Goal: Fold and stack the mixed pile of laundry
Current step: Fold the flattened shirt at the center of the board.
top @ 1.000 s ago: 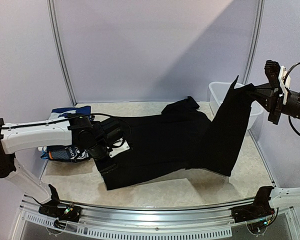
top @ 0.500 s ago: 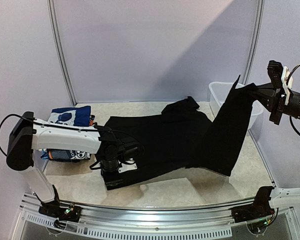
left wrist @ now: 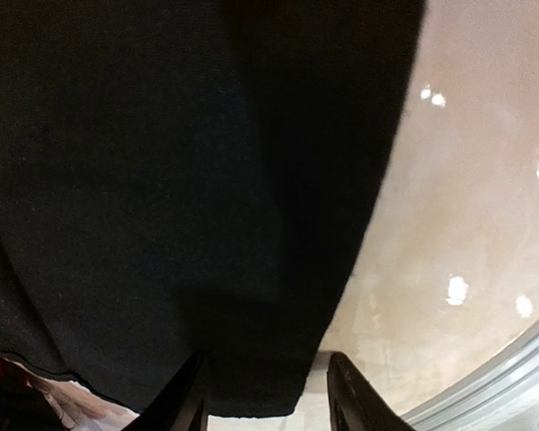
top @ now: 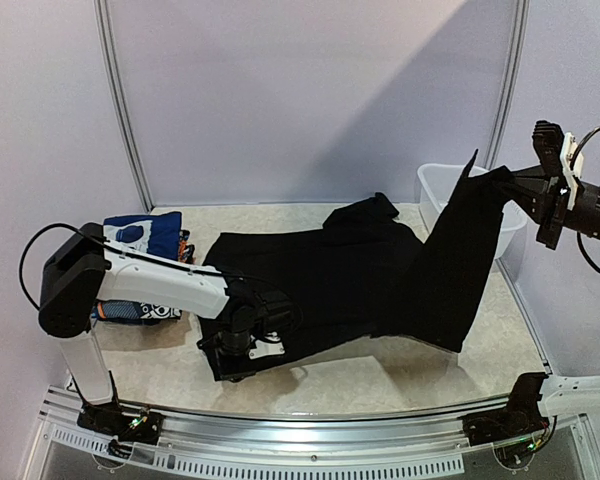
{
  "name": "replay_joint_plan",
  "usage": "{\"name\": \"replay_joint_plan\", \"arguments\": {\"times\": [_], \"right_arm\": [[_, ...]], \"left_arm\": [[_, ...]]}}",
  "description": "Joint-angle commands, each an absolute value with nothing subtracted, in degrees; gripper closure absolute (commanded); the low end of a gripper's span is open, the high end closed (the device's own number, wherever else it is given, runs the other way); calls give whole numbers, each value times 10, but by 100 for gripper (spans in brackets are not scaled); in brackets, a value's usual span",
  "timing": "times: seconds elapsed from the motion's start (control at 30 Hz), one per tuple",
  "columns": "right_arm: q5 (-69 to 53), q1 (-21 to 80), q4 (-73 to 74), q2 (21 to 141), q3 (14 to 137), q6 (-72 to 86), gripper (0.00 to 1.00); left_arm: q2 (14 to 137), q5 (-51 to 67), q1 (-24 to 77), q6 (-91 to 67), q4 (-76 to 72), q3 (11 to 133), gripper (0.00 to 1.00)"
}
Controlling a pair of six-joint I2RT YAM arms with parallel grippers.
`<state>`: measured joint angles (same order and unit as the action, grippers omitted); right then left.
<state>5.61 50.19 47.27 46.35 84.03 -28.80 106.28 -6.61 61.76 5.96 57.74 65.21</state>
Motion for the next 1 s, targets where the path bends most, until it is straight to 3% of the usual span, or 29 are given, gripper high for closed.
{"name": "replay_joint_plan", "arguments": {"times": [0.0,0.23,0.73,0.97], "right_arm": [[65,505,461,461,837,-283,100],[69,505,463,460,838,-286,100],[111,505,376,475,840,-361,100],[108,505,362,514,854,-422,100]], "left_arm": [[1082,-77,628,56,530,643,60],[1080,-124,628,45,509,633,100],[1013,-99,620,61,614,712,100],[1009,-79,570,62,651,771,100]]}}
